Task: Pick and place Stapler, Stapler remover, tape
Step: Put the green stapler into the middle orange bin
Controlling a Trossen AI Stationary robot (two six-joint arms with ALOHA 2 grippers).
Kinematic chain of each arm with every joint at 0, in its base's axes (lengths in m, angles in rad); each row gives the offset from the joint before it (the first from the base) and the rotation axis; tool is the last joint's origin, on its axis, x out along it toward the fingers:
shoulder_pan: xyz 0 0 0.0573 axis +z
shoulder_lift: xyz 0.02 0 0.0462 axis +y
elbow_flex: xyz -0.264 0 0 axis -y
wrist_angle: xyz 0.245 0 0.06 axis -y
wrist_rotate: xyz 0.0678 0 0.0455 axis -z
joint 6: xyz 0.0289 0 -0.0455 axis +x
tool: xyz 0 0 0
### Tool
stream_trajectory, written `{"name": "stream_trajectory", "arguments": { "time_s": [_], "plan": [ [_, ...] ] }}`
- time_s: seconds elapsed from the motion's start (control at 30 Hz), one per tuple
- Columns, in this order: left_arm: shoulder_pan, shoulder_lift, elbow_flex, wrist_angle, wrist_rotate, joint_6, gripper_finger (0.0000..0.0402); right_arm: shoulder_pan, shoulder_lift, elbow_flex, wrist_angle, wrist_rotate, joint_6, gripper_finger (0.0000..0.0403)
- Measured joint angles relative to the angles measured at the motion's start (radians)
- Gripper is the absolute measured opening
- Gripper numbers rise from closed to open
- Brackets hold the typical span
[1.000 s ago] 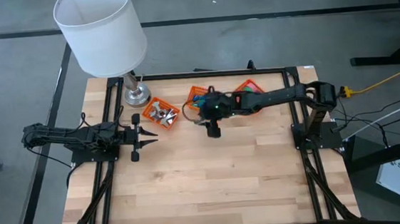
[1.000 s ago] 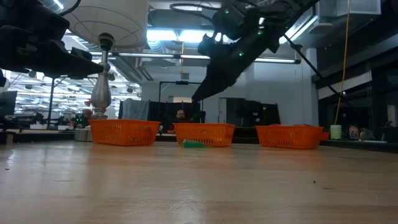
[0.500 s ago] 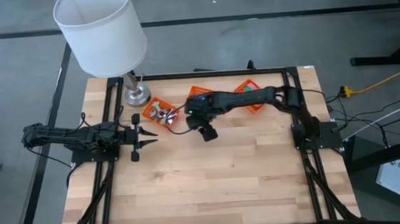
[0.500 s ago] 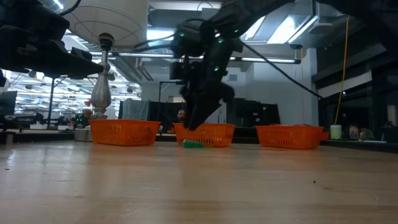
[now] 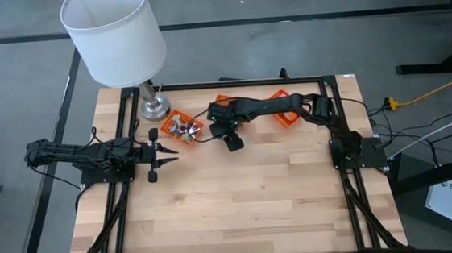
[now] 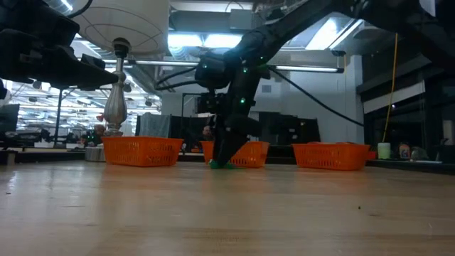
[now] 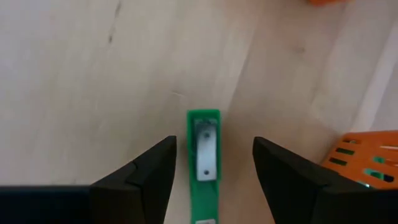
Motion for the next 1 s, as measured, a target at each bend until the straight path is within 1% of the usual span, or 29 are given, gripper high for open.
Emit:
{"name": "stream_trajectory", "arguments": {
  "time_s": [0.07, 0.13, 0.2, 0.43, 0.57, 0.77, 0.87, 1.0],
  "plan": [
    [0.0, 0.0, 0.0, 0.0, 0.0, 0.0, 0.0079, -0.004, 0.0, 0.0, 0.0, 0.0, 0.0, 0.0212],
    [0.0, 0.0, 0.0, 0.0, 0.0, 0.0, 0.0078, -0.005, 0.0, 0.0, 0.0, 0.0, 0.0, 0.0197],
    [0.0, 0.0, 0.0, 0.0, 0.0, 0.0, 0.0077, -0.005, 0.0, 0.0, -0.001, 0.0, 0.0, 0.0171],
    [0.0, 0.0, 0.0, 0.0, 0.0, 0.0, 0.0079, 0.001, 0.0, 0.0, 0.003, 0.0, 0.002, 0.0056],
    [0.0, 0.0, 0.0, 0.0, 0.0, 0.0, 0.0077, 0.001, -0.003, 0.002, 0.005, -0.003, 0.009, 0.0019],
    [0.0, 0.0, 0.0, 0.0, -0.001, 0.0, 0.008, 0.002, -0.003, 0.002, -0.006, -0.004, 0.035, 0.0006],
    [0.0, 0.0, 0.0, 0.0, -0.001, 0.0, 0.0081, 0.002, -0.003, 0.002, -0.013, -0.021, 0.039, 0.0003],
    [0.0, 0.0, 0.0, 0.0, -0.001, 0.0, 0.0081, 0.002, -0.003, 0.002, -0.008, -0.025, 0.042, 0.0021]
  ]
}}
